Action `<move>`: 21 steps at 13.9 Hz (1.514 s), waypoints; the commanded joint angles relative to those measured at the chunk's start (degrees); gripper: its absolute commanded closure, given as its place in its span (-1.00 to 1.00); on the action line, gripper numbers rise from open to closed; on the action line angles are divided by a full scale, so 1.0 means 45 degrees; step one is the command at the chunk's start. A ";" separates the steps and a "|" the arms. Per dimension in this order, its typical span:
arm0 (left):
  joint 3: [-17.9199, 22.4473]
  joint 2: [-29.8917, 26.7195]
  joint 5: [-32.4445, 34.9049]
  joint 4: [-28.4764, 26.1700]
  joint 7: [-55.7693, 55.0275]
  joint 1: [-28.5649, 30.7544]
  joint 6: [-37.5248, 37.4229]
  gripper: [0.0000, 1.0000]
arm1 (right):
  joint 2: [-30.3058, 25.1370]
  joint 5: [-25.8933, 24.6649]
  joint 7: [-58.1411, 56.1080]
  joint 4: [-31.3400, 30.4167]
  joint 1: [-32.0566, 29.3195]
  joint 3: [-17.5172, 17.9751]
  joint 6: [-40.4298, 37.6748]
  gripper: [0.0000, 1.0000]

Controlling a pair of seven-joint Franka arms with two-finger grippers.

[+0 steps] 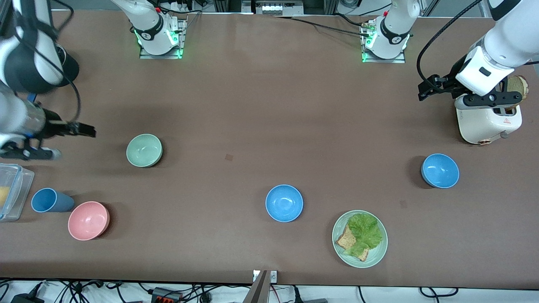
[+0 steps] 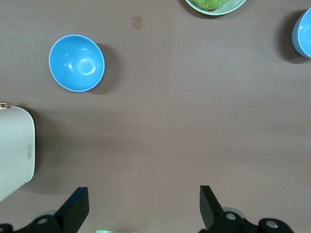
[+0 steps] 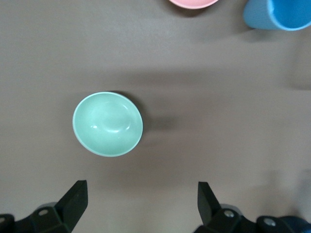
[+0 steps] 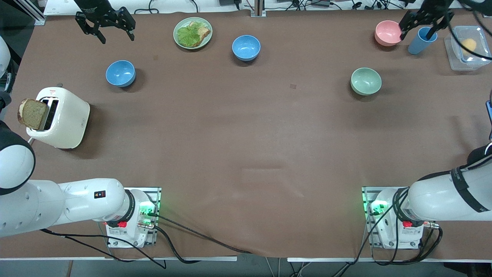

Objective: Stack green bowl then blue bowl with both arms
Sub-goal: 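Reach the right gripper down to the pale green bowl and grasp it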

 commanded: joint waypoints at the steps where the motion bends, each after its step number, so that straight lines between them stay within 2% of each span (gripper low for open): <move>1: 0.0017 0.0132 -0.0340 0.0259 0.0301 0.0133 -0.0072 -1.00 | 0.0485 -0.0135 0.0076 -0.1219 -0.0150 0.0215 0.1655 -1.00; 4: 0.0017 0.0132 -0.0340 0.0259 0.0301 0.0134 -0.0072 -1.00 | 0.1108 -0.0077 0.0095 -0.2298 -0.0131 0.0234 0.2930 -1.00; 10: 0.0017 0.0152 -0.0360 0.0259 0.0301 0.0172 -0.0072 -1.00 | 0.2770 0.0060 0.0076 -0.2280 0.0104 0.0254 0.3752 -1.00; 11: 0.0017 0.0152 -0.0360 0.0259 0.0301 0.0192 -0.0072 -1.00 | 0.2926 0.0079 0.0076 -0.2280 0.0104 0.0254 0.3772 -0.81; 13: 0.0017 0.0152 -0.0360 0.0259 0.0301 0.0192 -0.0072 -1.00 | 0.3064 0.0080 0.0095 -0.2241 0.0201 0.0254 0.3772 -0.27; 16: 0.0017 0.0152 -0.0360 0.0259 0.0301 0.0192 -0.0072 -1.00 | 0.3143 0.0177 0.0076 -0.2183 0.0221 0.0273 0.3656 1.00; 20: 0.0017 0.0152 -0.0360 0.0259 0.0301 0.0231 -0.0072 -1.00 | 0.3123 0.0197 -0.0021 -0.2143 0.0279 0.0293 0.3616 1.00; 21: 0.0017 0.0152 -0.0360 0.0259 0.0301 0.0231 -0.0072 -1.00 | 0.3065 0.0177 -0.0099 -0.2066 0.0338 0.0506 0.3577 1.00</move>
